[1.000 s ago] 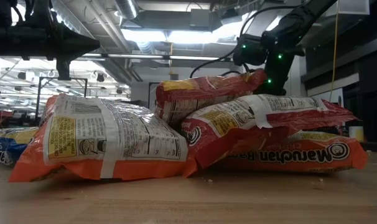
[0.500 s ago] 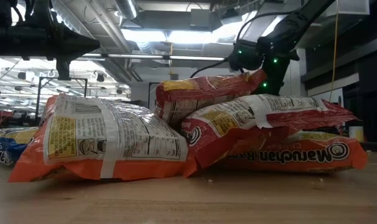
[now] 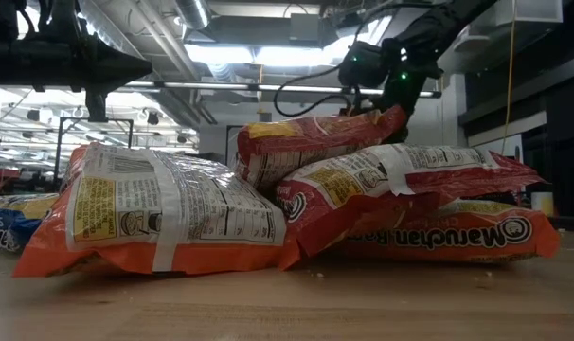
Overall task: Sort Maruchan noodles
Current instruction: Put the top red noodle pack into the yellow bin
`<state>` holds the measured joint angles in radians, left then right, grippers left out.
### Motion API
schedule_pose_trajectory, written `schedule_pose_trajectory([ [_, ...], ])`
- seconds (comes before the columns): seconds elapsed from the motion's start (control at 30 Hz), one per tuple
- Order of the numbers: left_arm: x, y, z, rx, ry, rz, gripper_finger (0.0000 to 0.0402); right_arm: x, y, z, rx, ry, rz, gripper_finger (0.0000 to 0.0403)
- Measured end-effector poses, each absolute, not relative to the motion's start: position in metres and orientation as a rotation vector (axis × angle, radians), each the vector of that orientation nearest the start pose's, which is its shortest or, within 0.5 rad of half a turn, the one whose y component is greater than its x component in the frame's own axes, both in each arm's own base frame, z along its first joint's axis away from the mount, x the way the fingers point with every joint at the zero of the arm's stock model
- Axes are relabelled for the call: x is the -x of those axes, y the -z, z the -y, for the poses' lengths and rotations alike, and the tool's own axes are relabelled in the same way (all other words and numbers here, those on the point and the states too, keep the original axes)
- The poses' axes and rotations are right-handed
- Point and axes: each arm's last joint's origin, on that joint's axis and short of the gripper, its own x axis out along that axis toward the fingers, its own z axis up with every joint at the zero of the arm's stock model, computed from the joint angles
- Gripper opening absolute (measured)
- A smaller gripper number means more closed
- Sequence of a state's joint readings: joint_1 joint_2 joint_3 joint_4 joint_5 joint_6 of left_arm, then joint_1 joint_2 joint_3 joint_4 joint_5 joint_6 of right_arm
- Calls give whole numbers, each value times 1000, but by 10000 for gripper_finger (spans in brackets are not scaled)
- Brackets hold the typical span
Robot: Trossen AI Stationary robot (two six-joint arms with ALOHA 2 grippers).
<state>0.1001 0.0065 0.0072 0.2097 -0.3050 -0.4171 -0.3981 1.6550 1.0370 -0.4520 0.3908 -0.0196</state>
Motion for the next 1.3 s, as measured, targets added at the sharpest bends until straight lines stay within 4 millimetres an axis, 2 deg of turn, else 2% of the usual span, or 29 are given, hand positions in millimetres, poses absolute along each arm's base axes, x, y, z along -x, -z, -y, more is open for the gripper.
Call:
schedule_pose_trajectory([
  [0.23,-93,-185,-18,432,-355,293,11,-272,-189,169,-57,737,-1144,211],
  [0.37,-93,-185,-18,432,-355,292,11,-266,-188,177,-106,720,-1144,211],
  [0.67,-93,-185,-18,432,-360,293,11,-257,-170,167,-145,666,-1220,211],
  [0.87,-93,-185,-19,433,-378,297,11,-251,-167,160,-192,623,-1300,211],
  [1.0,-93,-185,-19,434,-378,297,11,-253,-173,153,-232,453,-1351,211],
  [1.1,-93,-185,-19,433,-378,297,11,-261,-185,152,-235,363,-1322,211],
  [1.2,-93,-185,-19,433,-379,298,11,-271,-197,156,-178,379,-1254,211],
  [1.3,-93,-185,-19,433,-380,298,11,-279,-205,164,-77,469,-1175,211],
])
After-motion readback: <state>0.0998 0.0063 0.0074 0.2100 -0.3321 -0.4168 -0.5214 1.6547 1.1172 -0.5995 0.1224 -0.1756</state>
